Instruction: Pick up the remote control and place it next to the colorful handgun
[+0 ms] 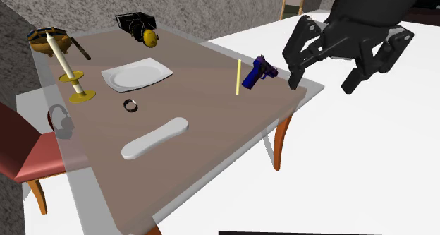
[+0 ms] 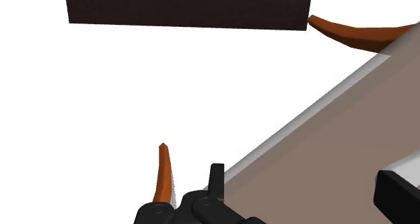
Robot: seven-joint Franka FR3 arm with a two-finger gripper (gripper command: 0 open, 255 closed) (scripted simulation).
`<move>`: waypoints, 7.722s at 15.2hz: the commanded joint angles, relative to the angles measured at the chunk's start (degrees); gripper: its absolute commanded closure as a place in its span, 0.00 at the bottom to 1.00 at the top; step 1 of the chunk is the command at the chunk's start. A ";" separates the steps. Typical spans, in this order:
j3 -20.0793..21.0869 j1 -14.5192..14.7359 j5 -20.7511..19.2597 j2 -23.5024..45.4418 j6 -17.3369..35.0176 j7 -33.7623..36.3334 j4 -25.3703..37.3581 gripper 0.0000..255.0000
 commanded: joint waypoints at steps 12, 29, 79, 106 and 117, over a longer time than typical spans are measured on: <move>22.62 -1.85 8.09 11.77 12.10 29.97 0.71 0.00; 49.23 -8.56 -24.38 61.36 22.34 85.94 25.32 0.00; 43.72 2.35 -30.81 72.59 11.83 95.53 42.72 1.00; 45.32 -2.84 -25.36 66.24 -2.10 87.57 52.91 1.00; 42.27 -17.99 -18.23 57.16 1.15 70.18 44.58 1.00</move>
